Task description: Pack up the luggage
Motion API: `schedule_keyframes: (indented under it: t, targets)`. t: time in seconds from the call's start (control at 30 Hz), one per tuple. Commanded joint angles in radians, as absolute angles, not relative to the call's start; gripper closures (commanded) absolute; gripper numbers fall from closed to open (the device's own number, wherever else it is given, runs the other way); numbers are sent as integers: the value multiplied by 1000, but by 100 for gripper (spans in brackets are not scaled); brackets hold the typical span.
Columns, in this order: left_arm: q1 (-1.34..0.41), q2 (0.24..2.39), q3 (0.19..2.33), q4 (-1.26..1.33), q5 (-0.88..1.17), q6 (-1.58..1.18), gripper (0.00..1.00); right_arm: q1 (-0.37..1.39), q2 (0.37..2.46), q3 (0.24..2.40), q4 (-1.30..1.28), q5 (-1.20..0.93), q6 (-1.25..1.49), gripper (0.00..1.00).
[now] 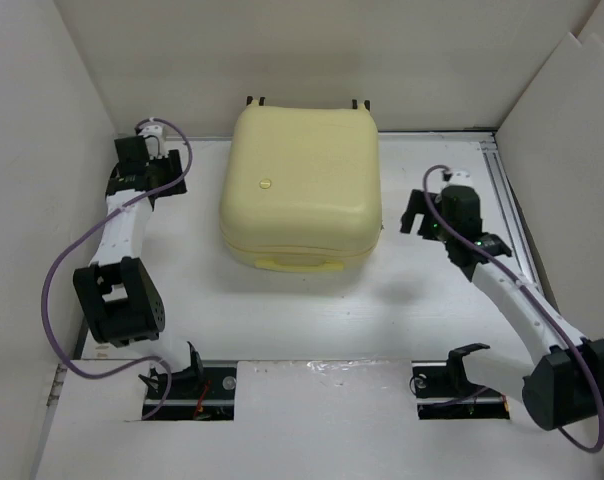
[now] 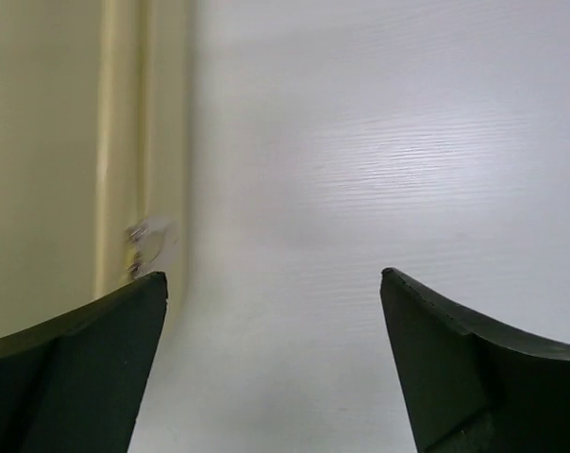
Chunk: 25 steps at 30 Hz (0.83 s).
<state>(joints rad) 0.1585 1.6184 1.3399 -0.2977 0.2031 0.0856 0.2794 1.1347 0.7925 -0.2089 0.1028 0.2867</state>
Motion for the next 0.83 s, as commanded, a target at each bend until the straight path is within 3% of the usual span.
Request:
schedule_keyframes:
  t: [0.0, 0.2, 0.8]
  targets:
    - [230, 1479, 1298, -223, 132, 34, 46, 152, 1052, 961, -619, 447, 359, 0]
    - [330, 1393, 1209, -150, 121, -23, 45, 23, 904, 1138, -743, 632, 296, 0]
    - [368, 1318, 1124, -120, 175, -43, 41, 14, 882, 1210, -719, 456, 212, 0]
